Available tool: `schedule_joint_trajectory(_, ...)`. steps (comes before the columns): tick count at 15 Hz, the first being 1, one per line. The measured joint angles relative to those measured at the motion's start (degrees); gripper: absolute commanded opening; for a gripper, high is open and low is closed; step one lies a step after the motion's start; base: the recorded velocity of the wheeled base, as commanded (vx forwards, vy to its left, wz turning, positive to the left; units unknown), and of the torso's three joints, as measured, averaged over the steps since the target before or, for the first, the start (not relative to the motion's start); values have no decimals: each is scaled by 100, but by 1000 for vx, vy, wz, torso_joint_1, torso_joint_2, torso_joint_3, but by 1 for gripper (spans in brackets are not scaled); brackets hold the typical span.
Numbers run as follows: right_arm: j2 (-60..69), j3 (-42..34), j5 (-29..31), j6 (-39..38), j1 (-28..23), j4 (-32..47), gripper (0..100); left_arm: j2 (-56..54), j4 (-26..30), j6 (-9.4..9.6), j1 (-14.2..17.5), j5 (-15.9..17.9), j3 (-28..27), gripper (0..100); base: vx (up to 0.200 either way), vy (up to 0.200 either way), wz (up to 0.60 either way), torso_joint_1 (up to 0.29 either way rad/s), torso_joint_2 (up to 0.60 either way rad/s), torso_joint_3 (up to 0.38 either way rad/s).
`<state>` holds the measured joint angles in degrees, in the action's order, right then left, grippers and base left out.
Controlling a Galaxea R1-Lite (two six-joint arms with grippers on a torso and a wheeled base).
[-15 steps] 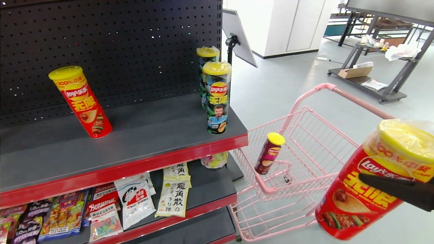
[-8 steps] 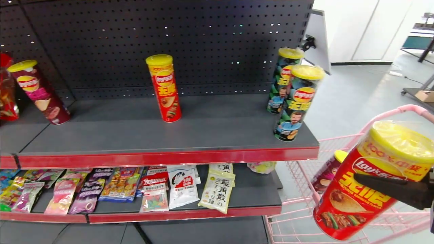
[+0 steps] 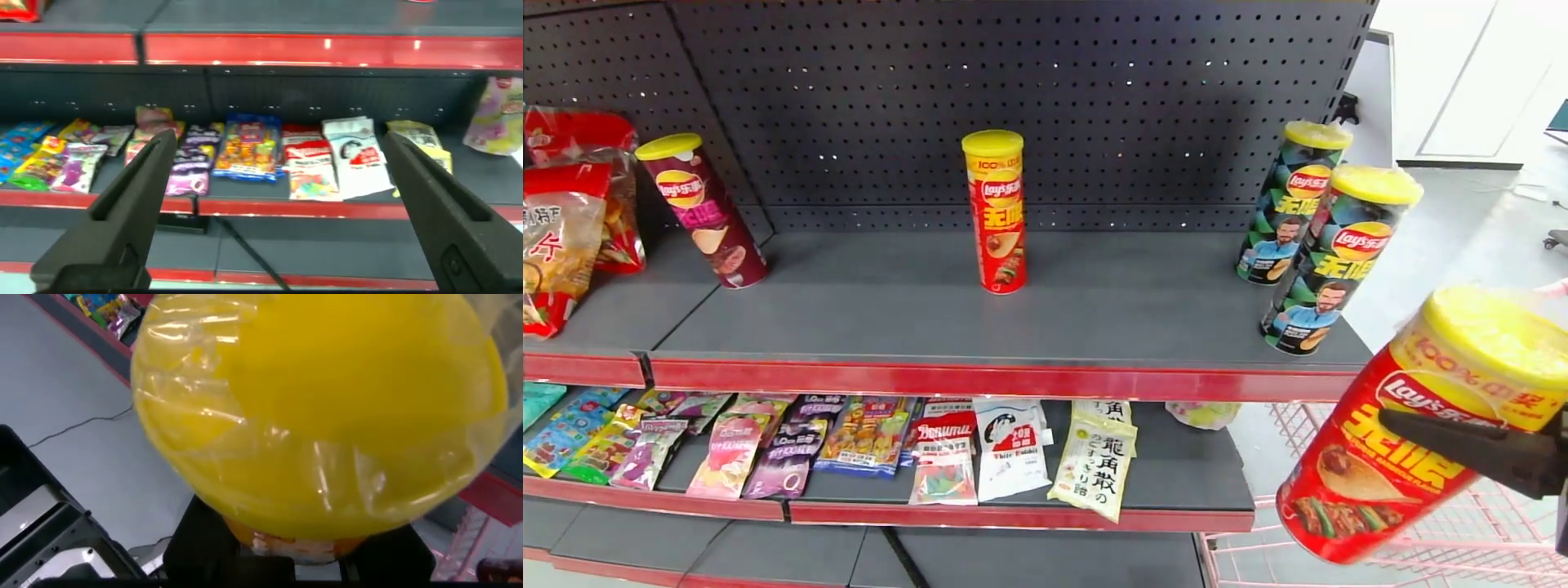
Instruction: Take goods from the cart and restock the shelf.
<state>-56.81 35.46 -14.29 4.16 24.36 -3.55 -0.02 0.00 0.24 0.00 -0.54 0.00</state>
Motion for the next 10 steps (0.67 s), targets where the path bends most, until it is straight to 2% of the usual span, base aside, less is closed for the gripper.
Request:
schedule_joint_trajectory(3,-68,-477,-11,183,4,-1147,0,0,0,0,0,2,0,100,0,200,0,1,2,4)
schedule_joint_trajectory(4,-93,-611,-87,197,12,-1202,0,0,2,2,0,0,0,100,0,200,0,-2,7,2)
schedule_joint_trajectory(6,-94,-708,-925,117,113,-1243,0,0,2,2,2,-6,0,100,0,200,0,-5,5,9)
schedule_joint_trajectory(10,-113,-628,-1152,85,235,-1248,0,0,0,0,0,-6,0,100,0,200,0,2,0,2)
